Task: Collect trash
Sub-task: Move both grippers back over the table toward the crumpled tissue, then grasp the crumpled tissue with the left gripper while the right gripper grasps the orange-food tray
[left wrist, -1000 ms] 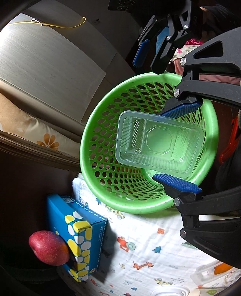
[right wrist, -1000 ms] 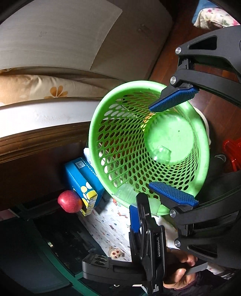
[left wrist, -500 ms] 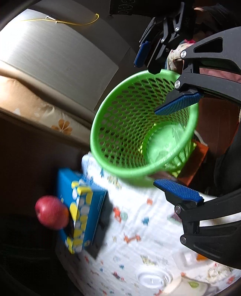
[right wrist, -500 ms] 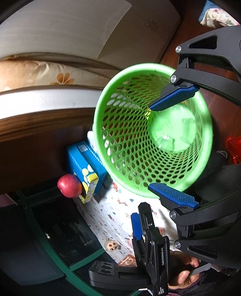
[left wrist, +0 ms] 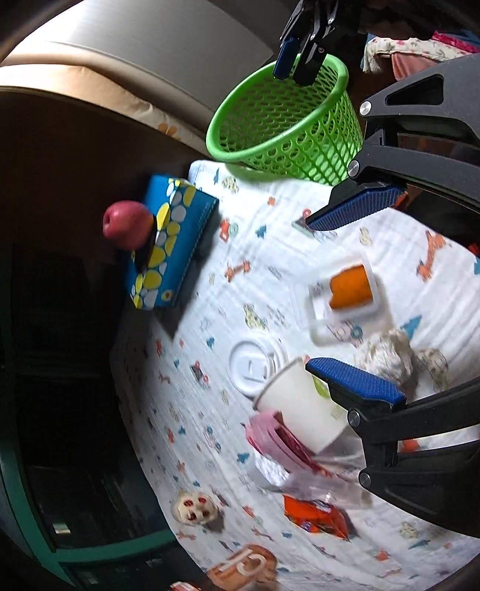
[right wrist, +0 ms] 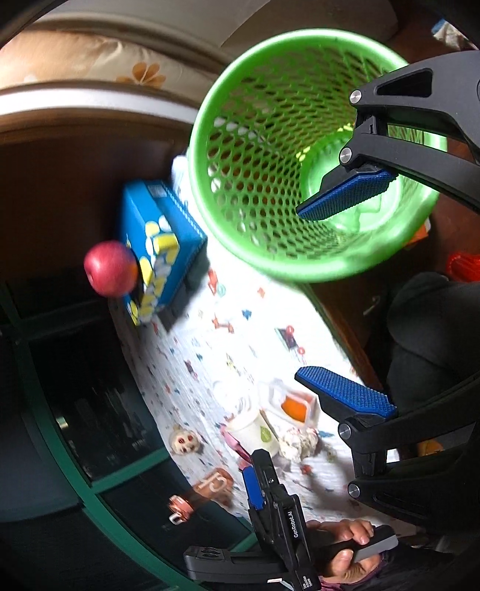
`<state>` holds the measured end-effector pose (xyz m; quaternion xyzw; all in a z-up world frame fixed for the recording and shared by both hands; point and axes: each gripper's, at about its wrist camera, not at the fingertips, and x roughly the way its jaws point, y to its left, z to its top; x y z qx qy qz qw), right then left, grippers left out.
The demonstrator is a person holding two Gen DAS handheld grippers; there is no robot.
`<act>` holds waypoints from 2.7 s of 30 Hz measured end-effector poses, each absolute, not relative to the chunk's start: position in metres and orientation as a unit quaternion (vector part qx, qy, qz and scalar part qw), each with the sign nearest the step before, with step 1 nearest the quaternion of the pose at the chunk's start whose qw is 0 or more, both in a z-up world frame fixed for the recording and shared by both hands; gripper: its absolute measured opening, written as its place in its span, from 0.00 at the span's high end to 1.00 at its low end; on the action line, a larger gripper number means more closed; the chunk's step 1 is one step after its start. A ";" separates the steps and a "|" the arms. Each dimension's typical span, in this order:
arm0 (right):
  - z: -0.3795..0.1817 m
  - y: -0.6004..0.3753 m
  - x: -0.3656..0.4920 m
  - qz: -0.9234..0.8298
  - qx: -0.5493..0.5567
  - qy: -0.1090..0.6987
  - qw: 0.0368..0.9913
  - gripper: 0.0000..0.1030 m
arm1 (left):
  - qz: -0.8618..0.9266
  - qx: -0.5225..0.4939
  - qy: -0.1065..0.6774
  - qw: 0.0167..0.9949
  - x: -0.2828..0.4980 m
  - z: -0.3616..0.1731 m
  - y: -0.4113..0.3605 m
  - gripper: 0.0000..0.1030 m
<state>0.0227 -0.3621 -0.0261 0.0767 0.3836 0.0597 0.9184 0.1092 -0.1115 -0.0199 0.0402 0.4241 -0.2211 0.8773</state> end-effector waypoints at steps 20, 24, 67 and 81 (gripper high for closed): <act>-0.038 -0.293 0.047 0.111 0.044 0.408 0.905 0.21 | -0.189 -0.026 0.490 0.850 0.114 -0.093 -0.054 0.53; -0.042 -0.280 0.054 0.120 0.041 0.414 0.901 0.21 | -0.192 -0.035 0.482 0.854 0.110 -0.090 -0.047 0.58; -0.084 -0.214 0.139 0.143 0.023 0.425 0.894 0.47 | -0.183 -0.079 0.460 0.865 0.096 -0.069 -0.005 0.59; -0.091 -0.220 0.180 0.134 0.043 0.424 0.895 0.49 | -0.178 -0.086 0.465 0.863 0.100 -0.071 0.002 0.59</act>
